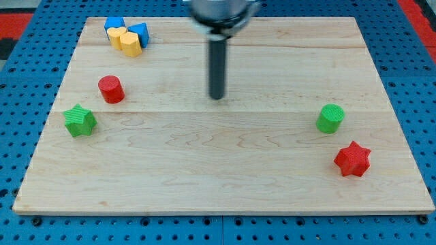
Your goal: Slide the red circle towards center left side of board
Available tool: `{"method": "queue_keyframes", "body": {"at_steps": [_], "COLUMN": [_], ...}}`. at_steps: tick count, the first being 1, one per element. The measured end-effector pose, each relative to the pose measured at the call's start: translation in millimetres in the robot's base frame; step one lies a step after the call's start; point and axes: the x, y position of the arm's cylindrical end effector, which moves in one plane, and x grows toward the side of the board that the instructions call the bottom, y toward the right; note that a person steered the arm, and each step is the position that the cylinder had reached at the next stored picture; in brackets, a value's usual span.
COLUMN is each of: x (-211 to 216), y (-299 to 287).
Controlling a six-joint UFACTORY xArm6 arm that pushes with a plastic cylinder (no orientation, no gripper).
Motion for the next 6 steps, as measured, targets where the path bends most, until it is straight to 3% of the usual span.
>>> {"method": "queue_keyframes", "body": {"at_steps": [2, 5, 6], "x": [-3.3, -14.3, -23.2], "y": [-146.8, -195.2, -186.8]}}
